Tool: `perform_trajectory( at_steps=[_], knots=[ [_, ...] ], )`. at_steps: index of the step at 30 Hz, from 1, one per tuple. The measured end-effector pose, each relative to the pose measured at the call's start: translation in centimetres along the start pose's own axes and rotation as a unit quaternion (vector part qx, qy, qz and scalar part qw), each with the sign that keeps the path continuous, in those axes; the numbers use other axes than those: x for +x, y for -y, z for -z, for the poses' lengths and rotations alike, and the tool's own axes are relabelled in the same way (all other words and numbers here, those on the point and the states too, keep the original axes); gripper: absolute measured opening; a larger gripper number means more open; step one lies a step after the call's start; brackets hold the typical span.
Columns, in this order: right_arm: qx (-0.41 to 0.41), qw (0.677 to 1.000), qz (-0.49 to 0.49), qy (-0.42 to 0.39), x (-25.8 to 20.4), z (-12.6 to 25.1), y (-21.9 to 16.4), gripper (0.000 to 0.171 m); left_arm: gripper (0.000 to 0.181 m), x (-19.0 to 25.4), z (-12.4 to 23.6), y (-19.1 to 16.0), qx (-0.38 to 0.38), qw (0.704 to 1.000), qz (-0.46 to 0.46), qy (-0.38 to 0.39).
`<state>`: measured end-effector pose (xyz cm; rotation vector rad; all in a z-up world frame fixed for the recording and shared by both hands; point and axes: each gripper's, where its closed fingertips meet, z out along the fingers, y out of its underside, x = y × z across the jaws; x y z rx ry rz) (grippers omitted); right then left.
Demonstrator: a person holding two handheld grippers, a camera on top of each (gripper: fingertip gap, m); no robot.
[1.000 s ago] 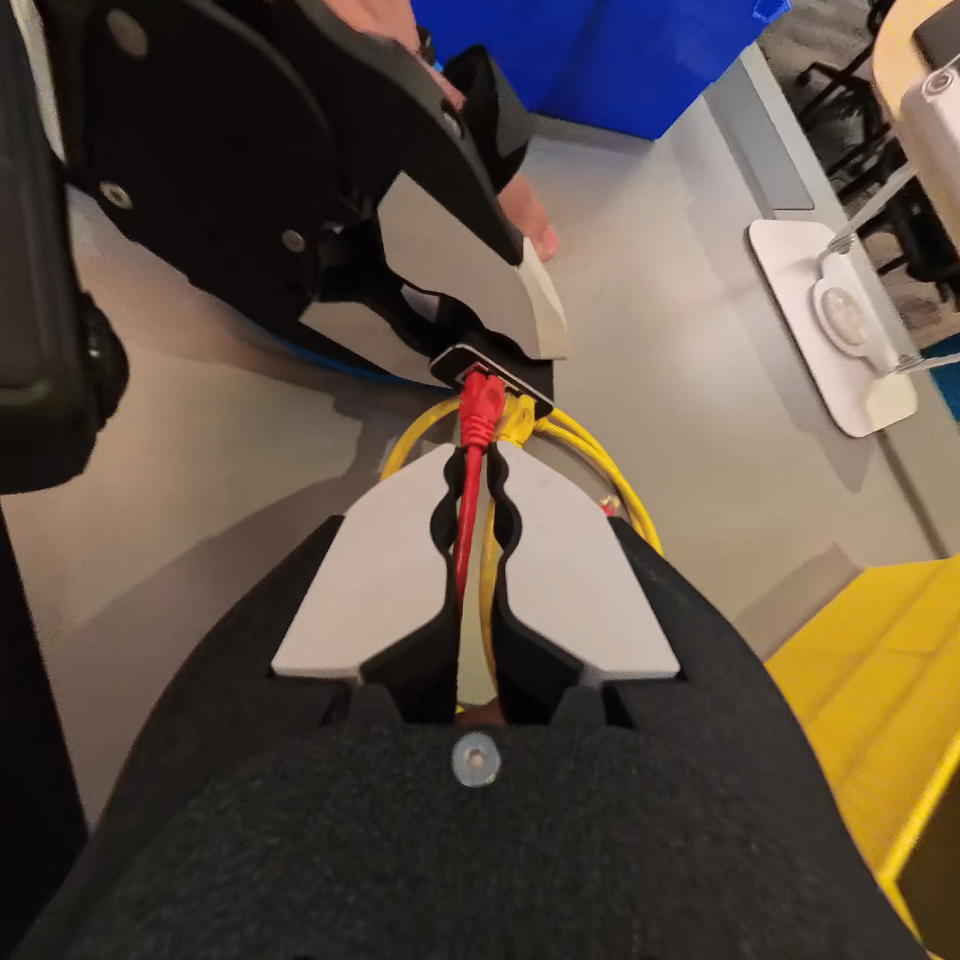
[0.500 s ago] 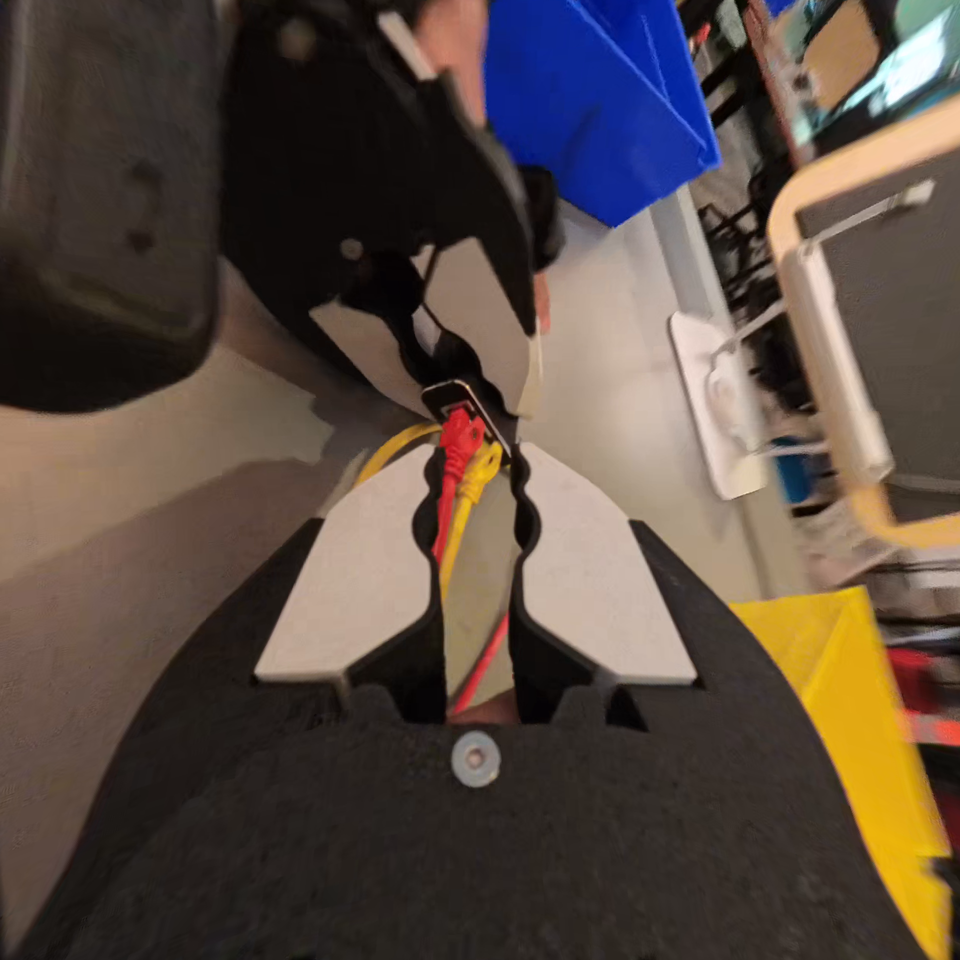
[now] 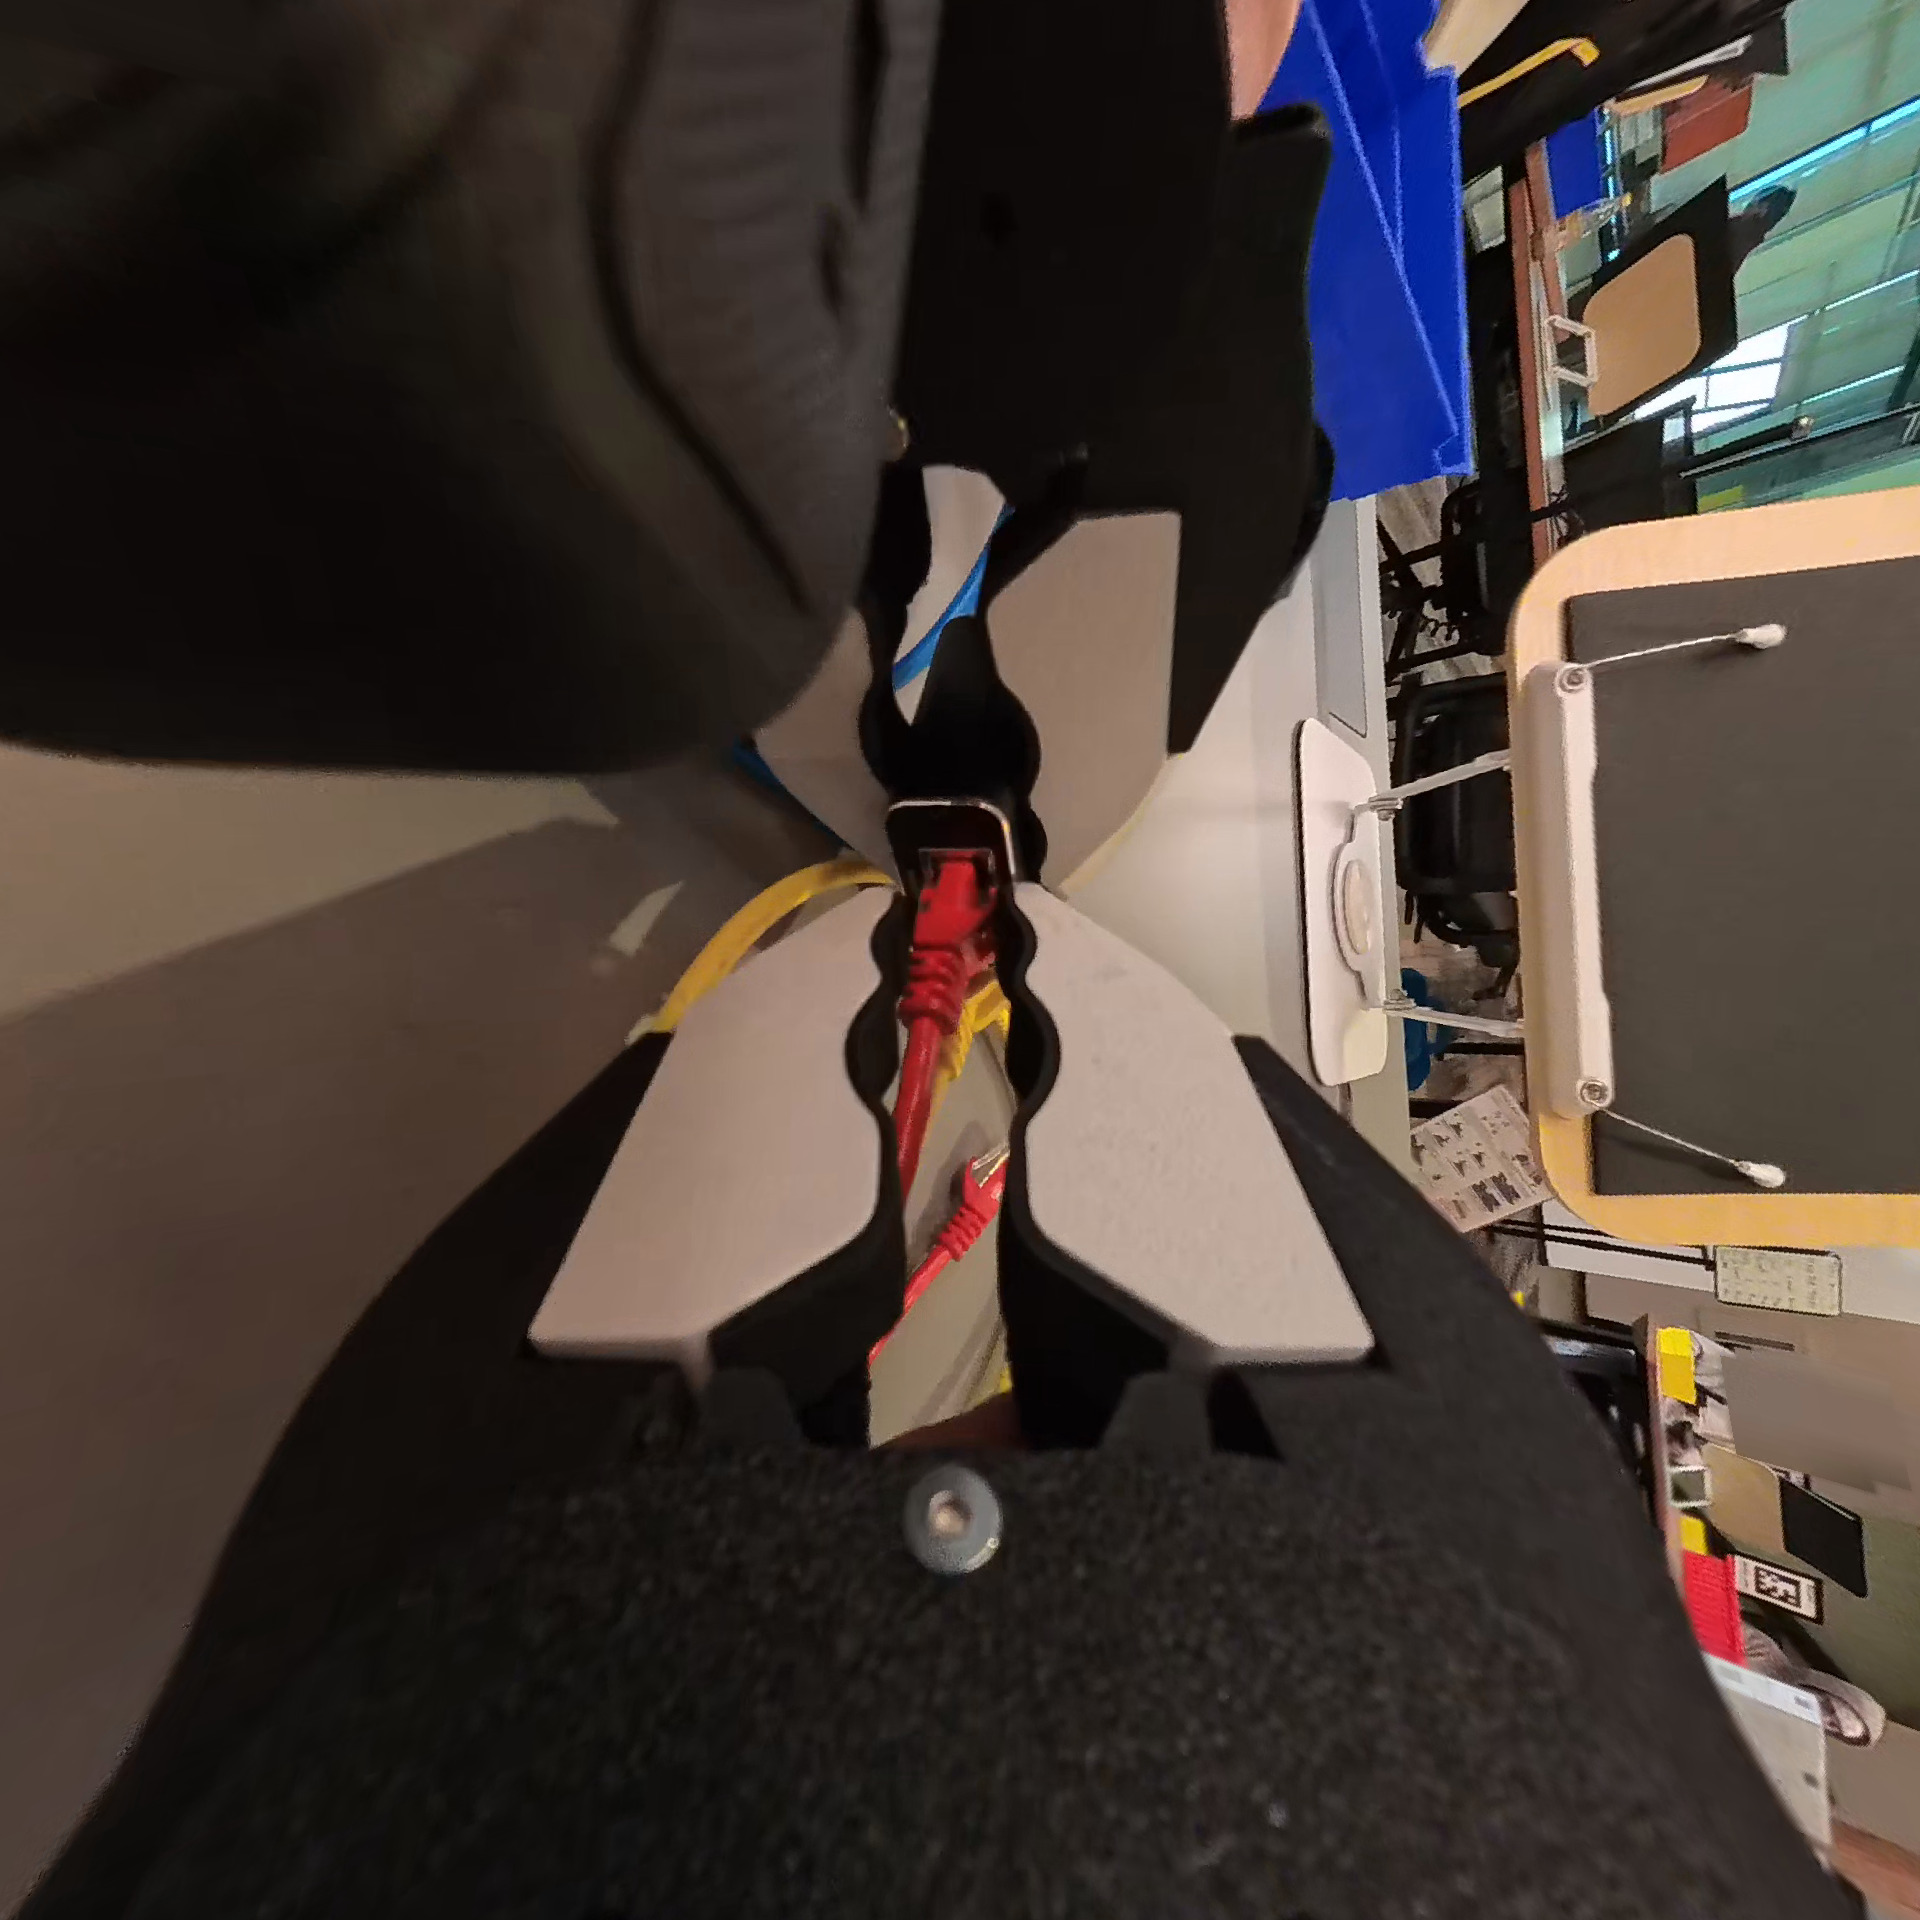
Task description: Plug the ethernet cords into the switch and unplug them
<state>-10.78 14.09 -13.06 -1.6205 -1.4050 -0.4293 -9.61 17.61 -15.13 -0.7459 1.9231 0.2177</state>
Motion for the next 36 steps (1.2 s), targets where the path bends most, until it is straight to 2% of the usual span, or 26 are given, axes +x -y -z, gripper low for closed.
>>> perform_trajectory(
  at_steps=[4, 15, 27, 32, 36],
  knots=[
    [-0.012, 1.000, -0.012, 0.000, 0.4, 0.0, -0.4, 0.011, 0.027, -0.3, 0.0, 0.2, 0.005, 1.000, 0.023, -0.002],
    [-0.012, 1.000, -0.025, 0.009, -0.5, -0.4, -0.7, 0.012, 0.027, 0.7, -0.5, 0.1, 0.018, 1.000, 0.005, 0.000],
    [-0.036, 0.998, 0.014, -0.056, 0.5, 1.2, -0.9, 0.011, 0.028, -0.6, -0.1, 1.4, 0.044, 0.999, 0.001, 0.023],
    [-0.004, 0.998, -0.051, -0.044, 0.4, 2.2, -0.7, 0.010, 0.028, -0.8, 0.3, 2.4, 0.064, 0.998, -0.004, 0.029],
    [-0.008, 0.992, -0.129, -0.005, 0.3, 1.8, -0.9, 0.012, 0.027, -1.5, -0.2, 2.0, 0.031, 0.995, -0.043, 0.078]
  ],
)
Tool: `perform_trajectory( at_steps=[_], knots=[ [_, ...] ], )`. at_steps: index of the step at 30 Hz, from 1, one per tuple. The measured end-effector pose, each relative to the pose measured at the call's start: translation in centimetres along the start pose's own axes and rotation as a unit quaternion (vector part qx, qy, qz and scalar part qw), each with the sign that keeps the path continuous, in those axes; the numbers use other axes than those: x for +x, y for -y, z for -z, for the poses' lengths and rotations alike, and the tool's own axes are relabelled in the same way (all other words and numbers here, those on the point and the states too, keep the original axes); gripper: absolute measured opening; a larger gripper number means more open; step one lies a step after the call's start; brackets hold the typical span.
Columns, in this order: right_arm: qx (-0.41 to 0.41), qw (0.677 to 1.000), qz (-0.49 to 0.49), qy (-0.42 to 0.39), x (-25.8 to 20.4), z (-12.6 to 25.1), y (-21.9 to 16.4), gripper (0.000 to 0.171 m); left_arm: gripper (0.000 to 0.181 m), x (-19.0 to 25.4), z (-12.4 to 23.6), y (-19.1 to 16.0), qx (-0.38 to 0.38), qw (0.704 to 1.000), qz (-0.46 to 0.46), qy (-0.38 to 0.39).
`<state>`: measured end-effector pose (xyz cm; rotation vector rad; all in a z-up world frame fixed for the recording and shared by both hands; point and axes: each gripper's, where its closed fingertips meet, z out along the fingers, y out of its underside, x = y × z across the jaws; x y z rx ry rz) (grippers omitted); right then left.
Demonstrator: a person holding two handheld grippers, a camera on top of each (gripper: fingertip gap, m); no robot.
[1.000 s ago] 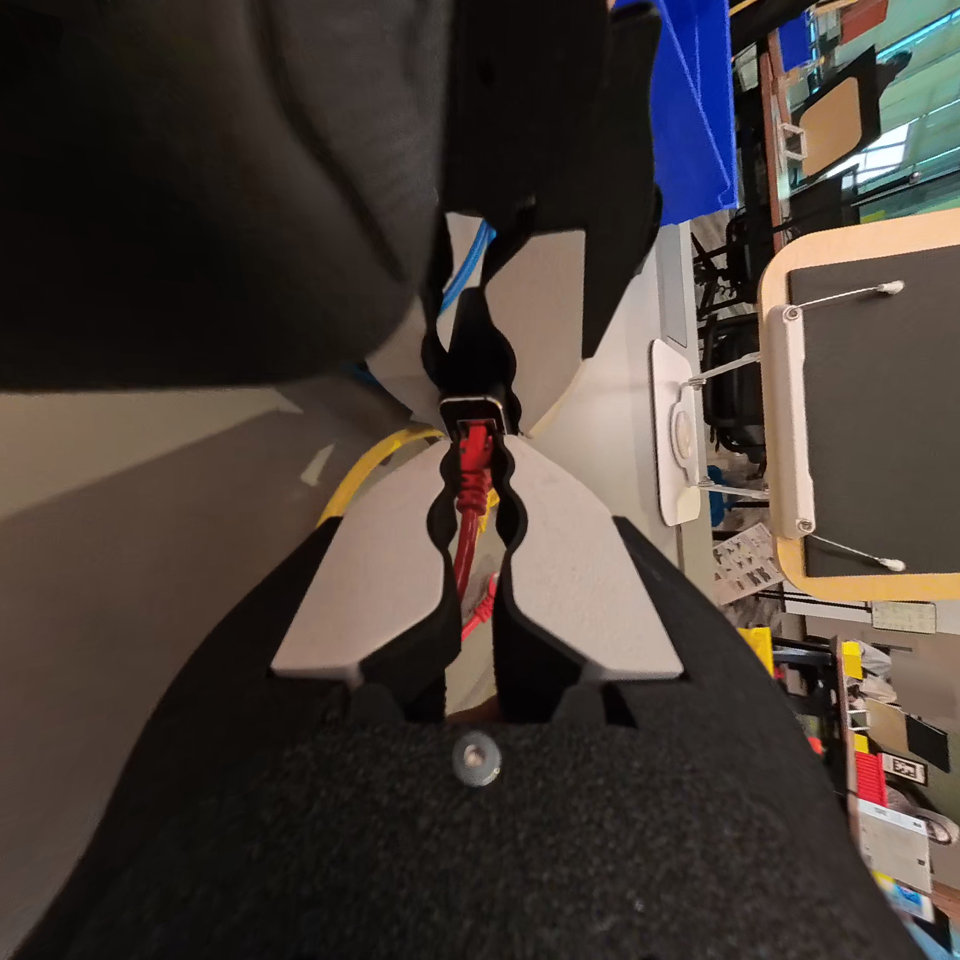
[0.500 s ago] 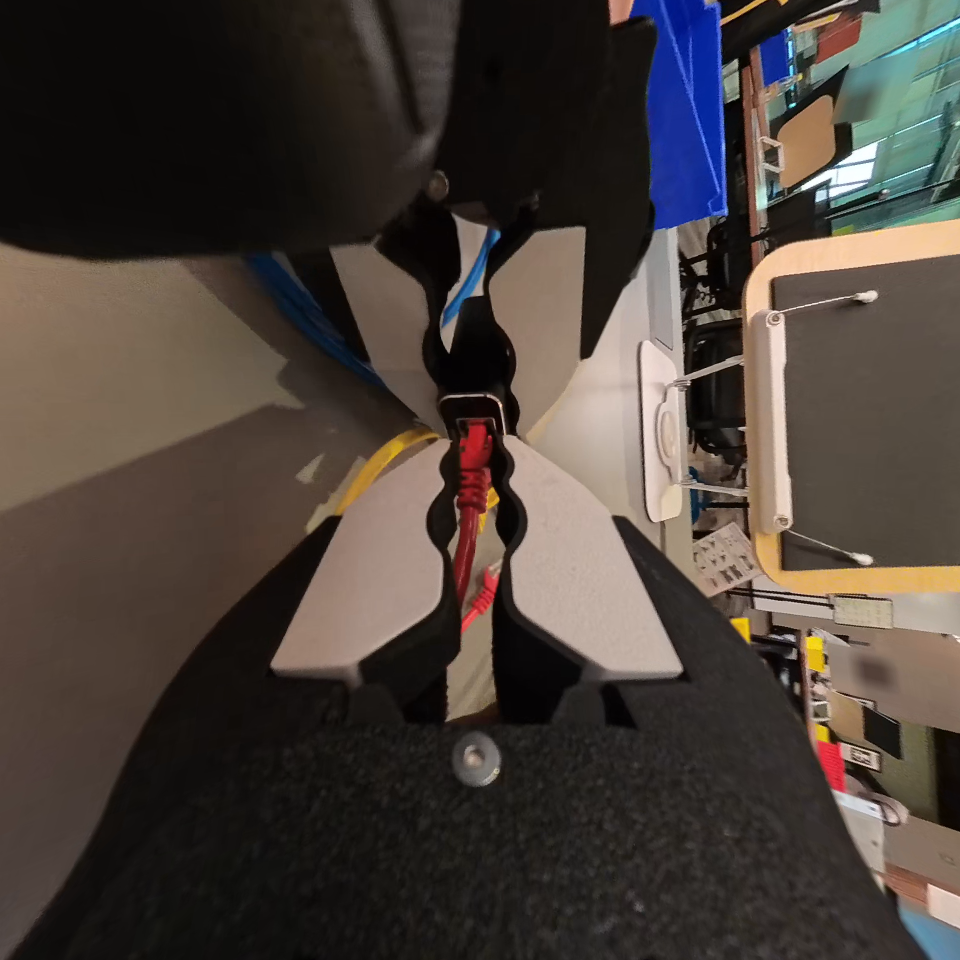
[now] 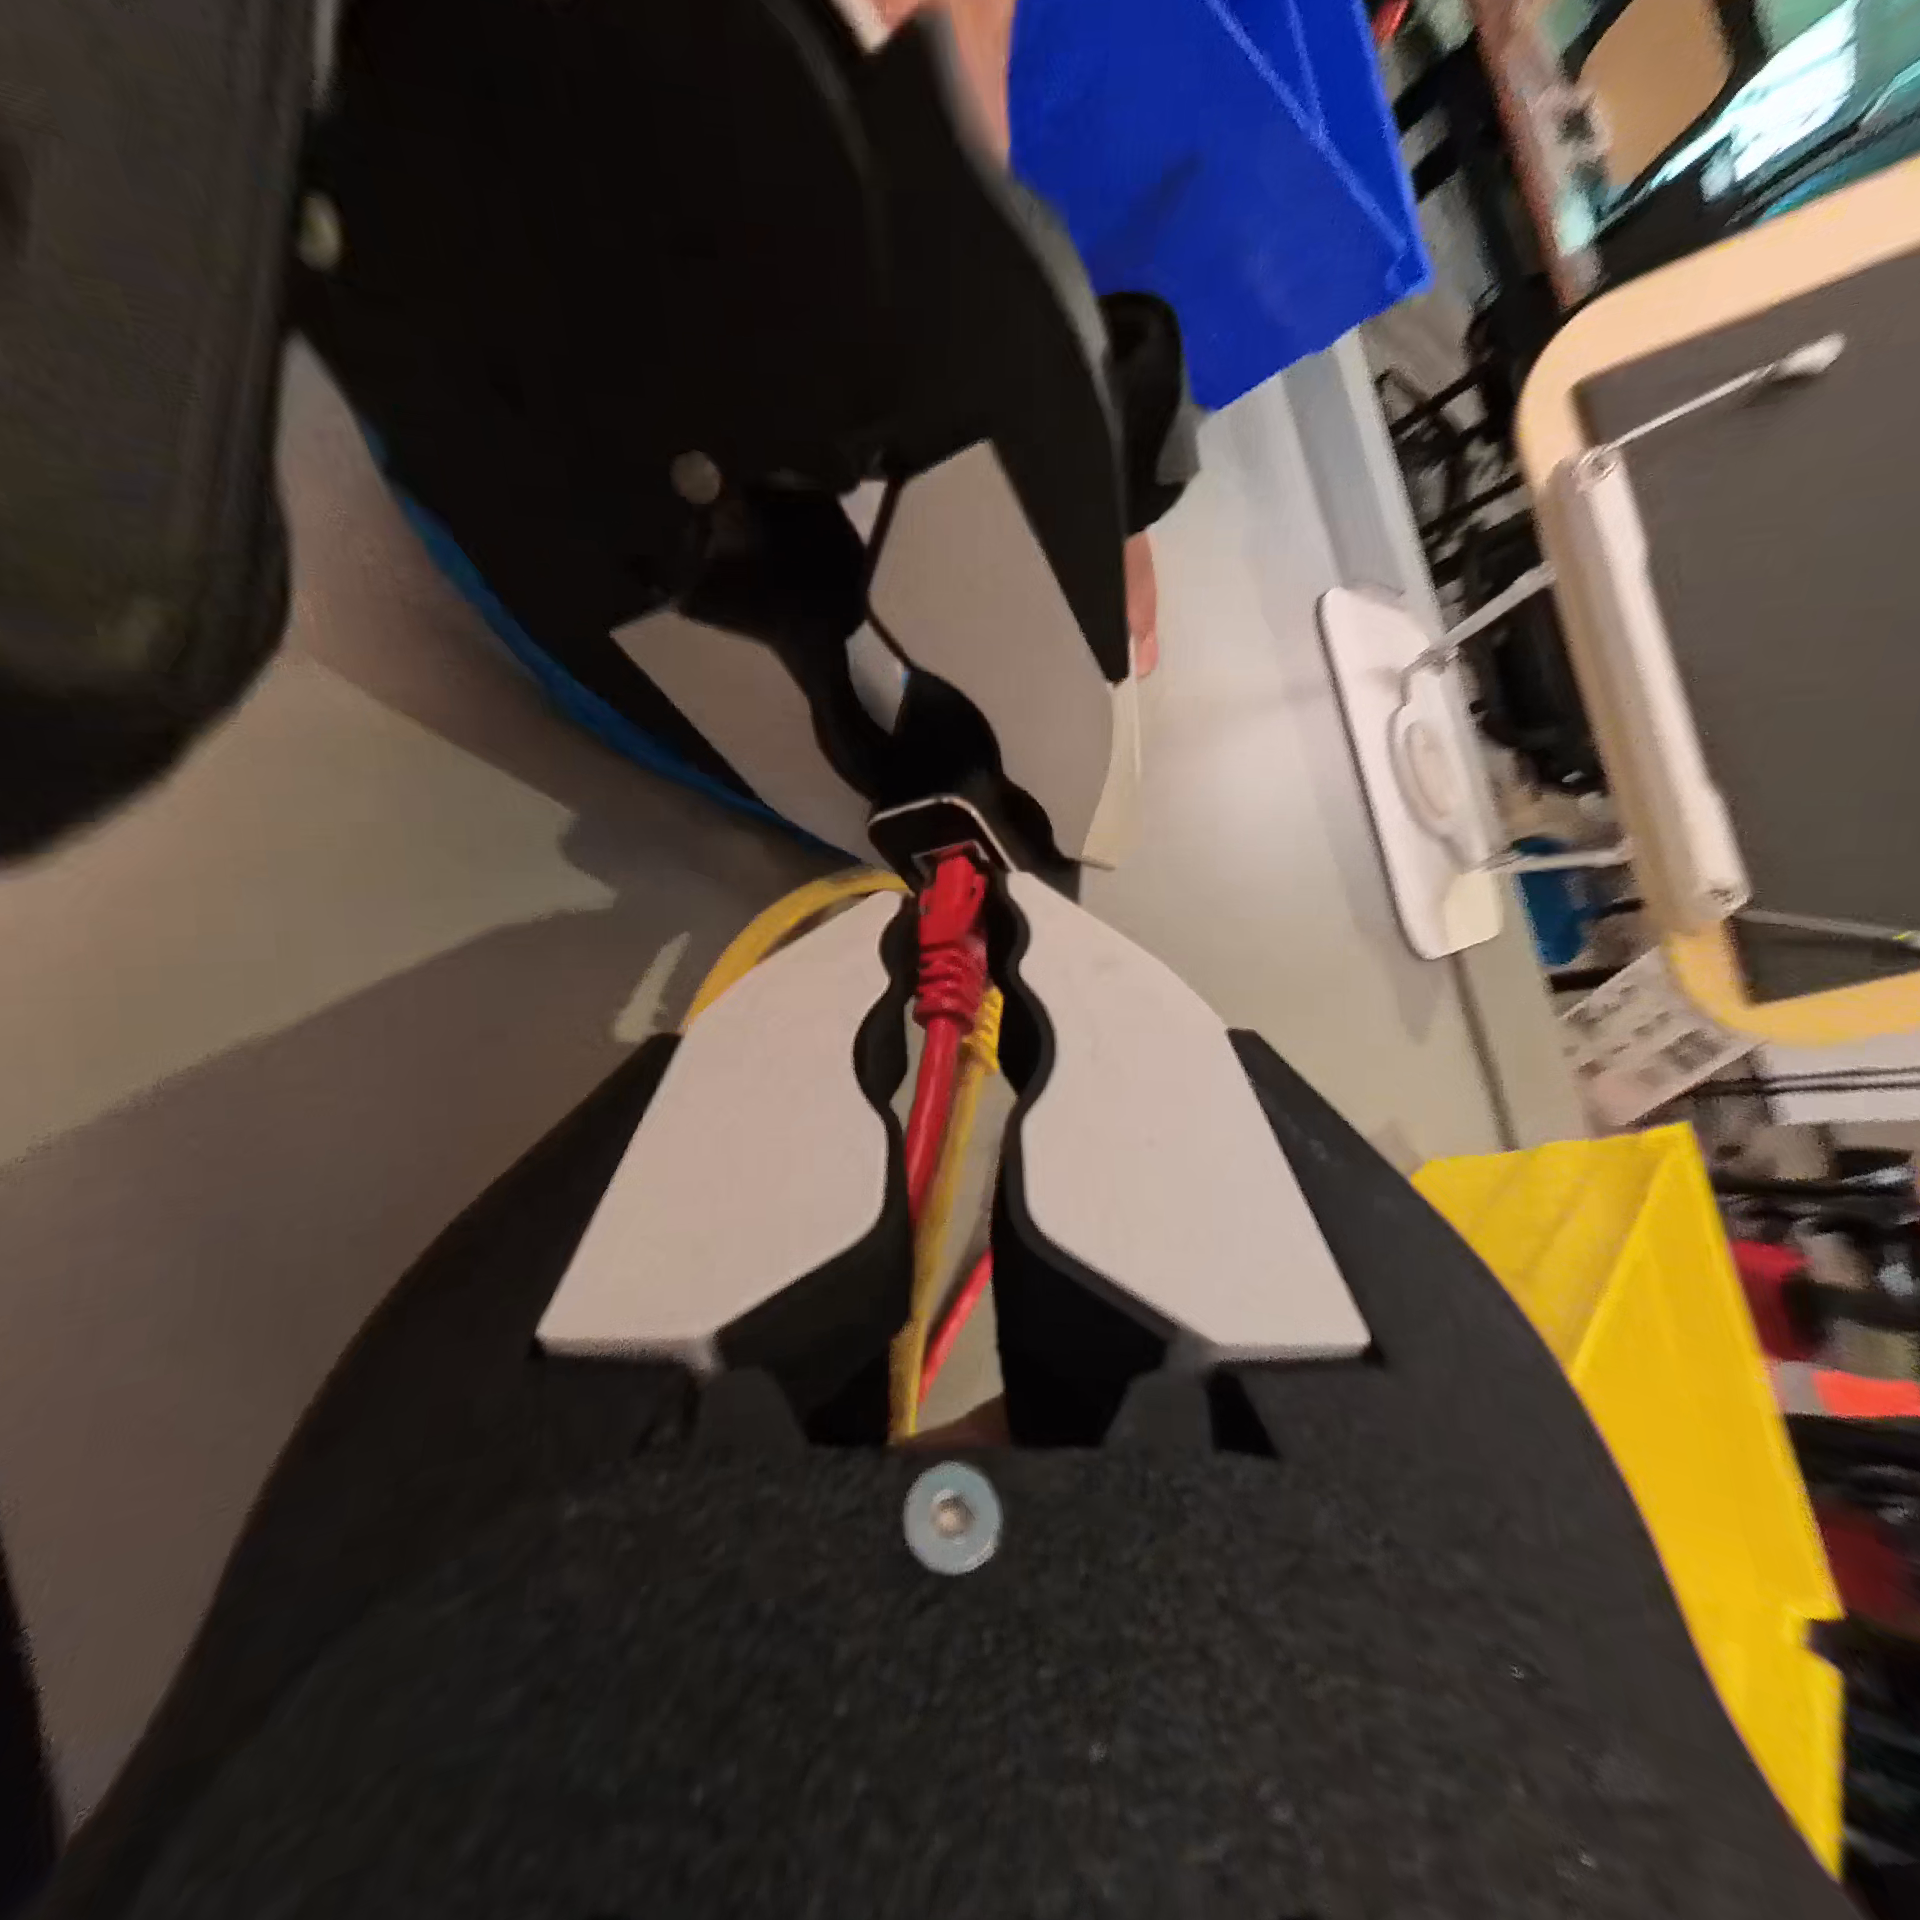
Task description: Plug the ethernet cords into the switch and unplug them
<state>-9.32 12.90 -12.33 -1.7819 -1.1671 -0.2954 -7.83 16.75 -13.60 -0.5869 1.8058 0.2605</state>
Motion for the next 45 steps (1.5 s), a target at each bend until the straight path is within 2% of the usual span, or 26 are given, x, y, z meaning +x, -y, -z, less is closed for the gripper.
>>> perform_trajectory(
  at_steps=[3, 4, 6, 9, 12, 14, 16, 19, 22, 23, 27, 30, 32, 33, 37, 40, 45],
  knots=[
    [0.024, 0.992, -0.112, 0.043, 0.1, 0.7, 1.0, 0.016, 0.026, -0.8, -0.1, -0.5, -0.031, 0.997, -0.037, 0.060],
    [0.040, 0.984, -0.162, 0.058, 0.3, 1.2, 1.4, 0.023, 0.026, -1.0, -0.2, -1.0, -0.044, 0.996, -0.042, 0.068],
    [0.061, 0.965, -0.243, 0.071, 1.2, 2.0, 1.6, 0.022, 0.026, -1.5, 0.0, -1.5, -0.052, 0.994, -0.042, 0.086],
    [0.049, 0.965, -0.250, 0.057, 1.6, 2.2, 0.7, 0.011, 0.026, -2.4, 0.3, -1.7, -0.061, 0.992, -0.036, 0.104],
    [0.030, 0.969, -0.243, 0.034, 1.3, 1.6, 0.2, 0.014, 0.026, -3.1, 0.5, -1.3, -0.066, 0.990, -0.039, 0.119],
    [0.033, 0.961, -0.271, 0.030, 1.4, 1.3, 0.4, 0.014, 0.026, -3.5, 0.8, -1.3, -0.074, 0.986, -0.052, 0.141],
    [0.048, 0.930, -0.359, 0.060, 1.6, 1.2, 0.7, 0.012, 0.026, -3.8, 0.9, -1.6, -0.087, 0.981, -0.053, 0.164],
    [0.066, 0.843, -0.519, 0.124, 1.8, 1.5, 0.9, 0.022, 0.026, -4.1, 0.9, -2.3, -0.114, 0.974, -0.055, 0.186],
    [0.080, 0.774, -0.604, 0.171, 1.8, 1.8, 1.2, 0.029, 0.026, -4.1, 0.8, -3.0, -0.130, 0.971, -0.045, 0.195],
    [0.073, 0.763, -0.621, 0.163, 1.8, 1.7, 0.8, 0.022, 0.026, -4.1, 0.8, -3.3, -0.139, 0.969, -0.041, 0.198],
    [0.067, 0.720, -0.667, 0.180, 1.3, 1.4, 0.7, 0.022, 0.025, -4.1, 0.7, -3.8, -0.158, 0.967, -0.027, 0.198],
    [0.042, 0.728, -0.666, 0.158, 1.3, 1.1, -0.3, 0.023, 0.026, -3.9, 0.6, -4.2, -0.171, 0.966, -0.016, 0.191],
    [0.021, 0.724, -0.670, 0.162, 0.6, 0.5, -0.7, 0.032, 0.026, -4.1, 0.6, -4.2, -0.168, 0.967, -0.001, 0.190],
    [0.030, 0.709, -0.684, 0.172, 0.4, 0.1, -0.5, 0.033, 0.026, -4.4, 0.8, -3.8, -0.162, 0.967, -0.005, 0.197],
    [0.127, 0.607, -0.749, 0.236, 1.4, -0.1, 1.8, 0.036, 0.026, -4.6, 1.1, -2.1, -0.150, 0.966, -0.020, 0.209],
    [0.172, 0.543, -0.789, 0.232, 2.6, -0.1, 1.5, 0.025, 0.026, -4.3, 1.1, -1.8, -0.150, 0.966, -0.020, 0.211],
    [0.185, 0.546, -0.785, 0.226, 2.7, 0.0, 1.6, 0.024, 0.026, -4.4, 1.1, -1.7, -0.147, 0.966, -0.018, 0.210]
  ],
)
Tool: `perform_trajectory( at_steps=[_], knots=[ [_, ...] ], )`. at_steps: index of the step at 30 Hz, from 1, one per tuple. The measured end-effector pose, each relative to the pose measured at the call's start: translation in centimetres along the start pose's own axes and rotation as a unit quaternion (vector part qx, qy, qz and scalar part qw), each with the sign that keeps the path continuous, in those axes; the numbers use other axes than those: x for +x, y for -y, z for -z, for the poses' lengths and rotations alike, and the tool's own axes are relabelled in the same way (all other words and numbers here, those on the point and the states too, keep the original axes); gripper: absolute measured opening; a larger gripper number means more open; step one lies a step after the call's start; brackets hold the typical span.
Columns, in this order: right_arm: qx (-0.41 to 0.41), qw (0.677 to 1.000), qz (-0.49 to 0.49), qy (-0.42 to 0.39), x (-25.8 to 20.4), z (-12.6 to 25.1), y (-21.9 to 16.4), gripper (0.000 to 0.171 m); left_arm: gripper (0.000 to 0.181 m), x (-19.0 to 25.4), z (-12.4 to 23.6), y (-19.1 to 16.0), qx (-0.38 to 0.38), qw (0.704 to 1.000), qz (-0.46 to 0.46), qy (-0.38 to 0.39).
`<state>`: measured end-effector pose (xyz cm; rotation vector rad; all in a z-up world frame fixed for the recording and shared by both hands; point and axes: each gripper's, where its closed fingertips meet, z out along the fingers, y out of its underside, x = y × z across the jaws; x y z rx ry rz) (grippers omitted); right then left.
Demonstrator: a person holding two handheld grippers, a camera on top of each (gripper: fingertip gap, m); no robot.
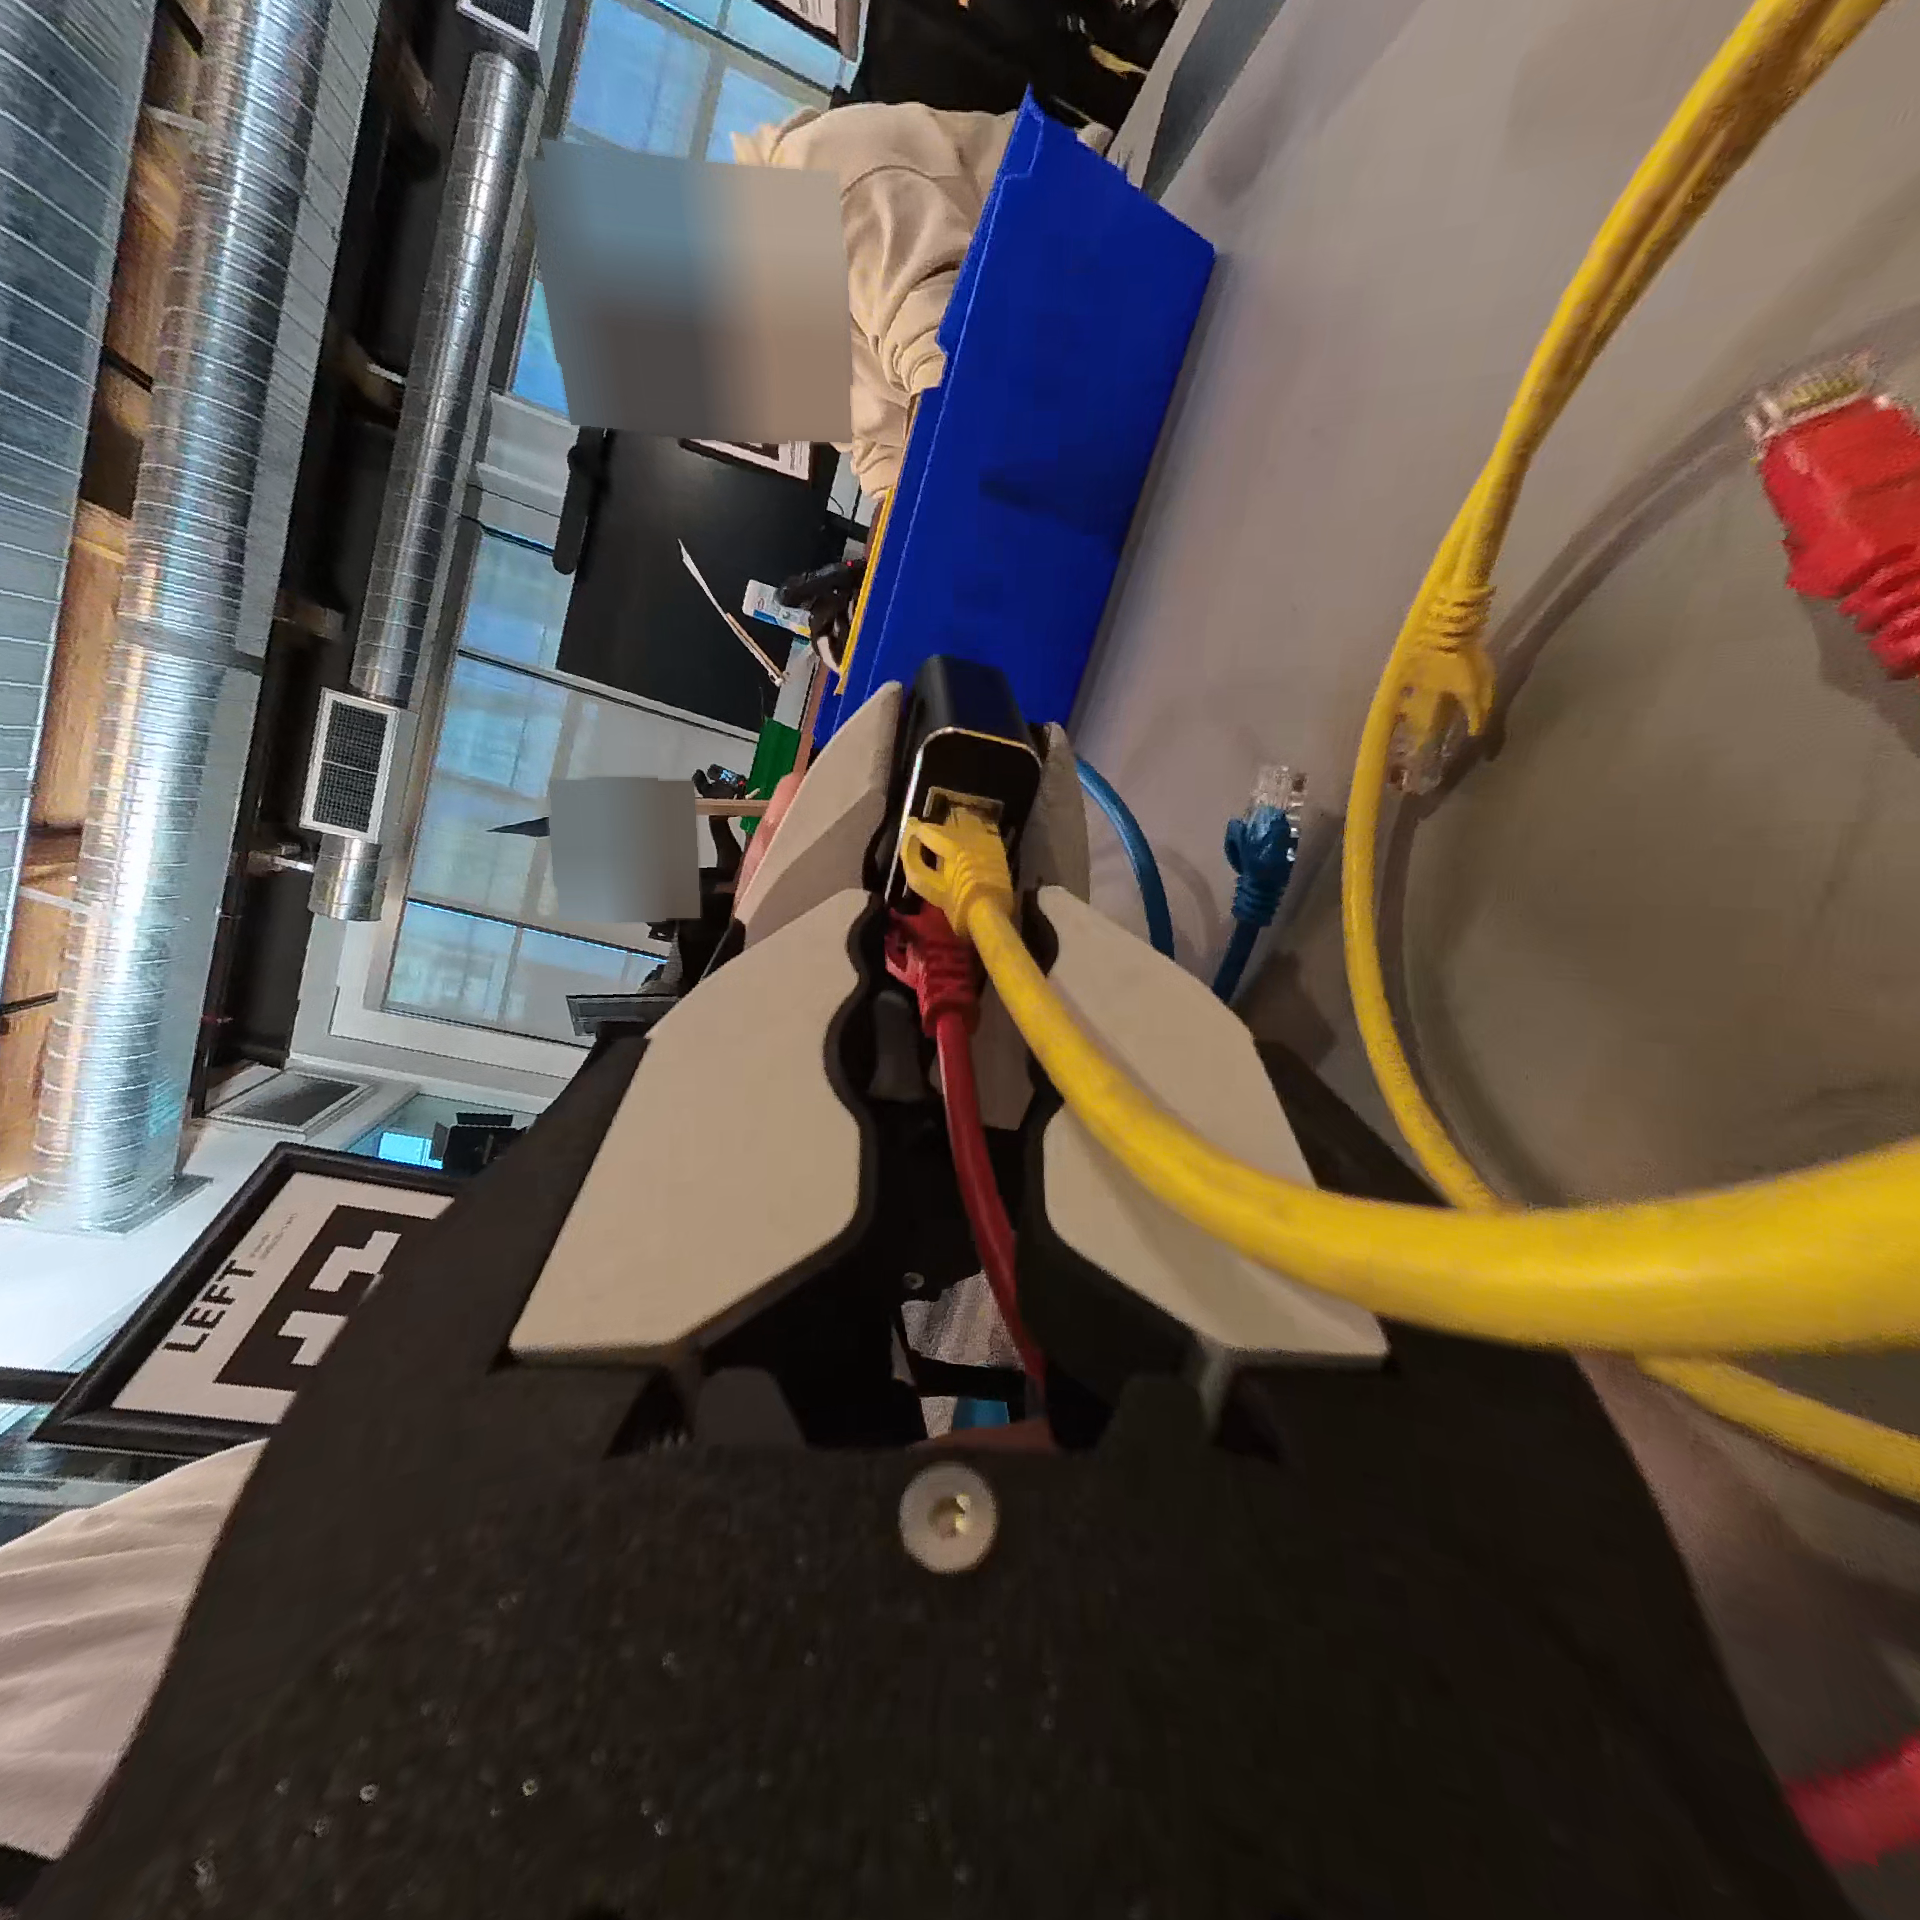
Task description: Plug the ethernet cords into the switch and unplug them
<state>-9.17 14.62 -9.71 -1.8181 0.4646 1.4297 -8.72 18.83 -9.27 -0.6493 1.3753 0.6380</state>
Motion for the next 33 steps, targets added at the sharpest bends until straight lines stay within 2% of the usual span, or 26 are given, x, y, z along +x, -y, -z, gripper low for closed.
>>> perform_trajectory(
  at_steps=[9, 14, 18, 19, 21, 22, 26, 28, 30, 32, 33],
  knots=[
    [-0.005, 0.999, -0.028, 0.022, 0.0, -0.1, -0.5, 0.015, 0.026, 0.6, -0.1, -0.2, -0.003, 1.000, -0.005, -0.009],
    [-0.013, 1.000, 0.004, 0.029, 0.1, 0.2, -0.8, 0.011, 0.026, 0.6, 0.1, 0.1, -0.002, 1.000, -0.004, -0.013],
    [-0.019, 0.999, 0.015, 0.029, -0.1, 0.5, -0.9, 0.011, 0.026, 0.3, -0.1, 0.3, 0.028, 1.000, -0.009, 0.002],
    [-0.017, 0.999, 0.014, 0.030, -0.1, 0.9, -0.7, 0.011, 0.026, 0.3, -0.6, -1.0, 0.003, 1.000, -0.008, -0.001],
    [0.026, 0.999, 0.016, 0.023, 0.3, 3.4, 1.4, 0.011, 0.026, 0.3, -2.0, -5.8, -0.066, 0.998, 0.006, -0.015],
    [0.043, 0.999, 0.029, 0.009, 0.7, 4.8, 2.3, 0.010, 0.026, -0.1, -2.1, -6.8, -0.066, 0.998, 0.013, -0.007],
    [0.001, 0.998, 0.060, 0.017, -0.6, 3.8, 0.8, 0.011, 0.026, 0.1, -1.9, -4.2, -0.046, 0.999, 0.015, -0.012],
    [-0.020, 0.997, 0.079, 0.007, -0.8, 3.5, 0.1, 0.011, 0.026, 0.5, -2.3, -4.6, -0.057, 0.998, 0.027, -0.027],
    [-0.057, 0.988, 0.136, -0.046, 0.2, 3.8, -0.7, 0.011, 0.026, 0.6, -2.6, -5.9, -0.074, 0.994, 0.063, -0.048],
    [-0.112, 0.963, 0.215, -0.121, 2.1, 4.2, -1.9, 0.011, 0.026, 0.7, -2.8, -6.8, -0.085, 0.987, 0.110, -0.075],
    [-0.152, 0.948, 0.247, -0.129, 2.6, 4.2, -3.1, 0.012, 0.026, 0.6, -2.8, -7.0, -0.088, 0.984, 0.133, -0.083]
  ],
)
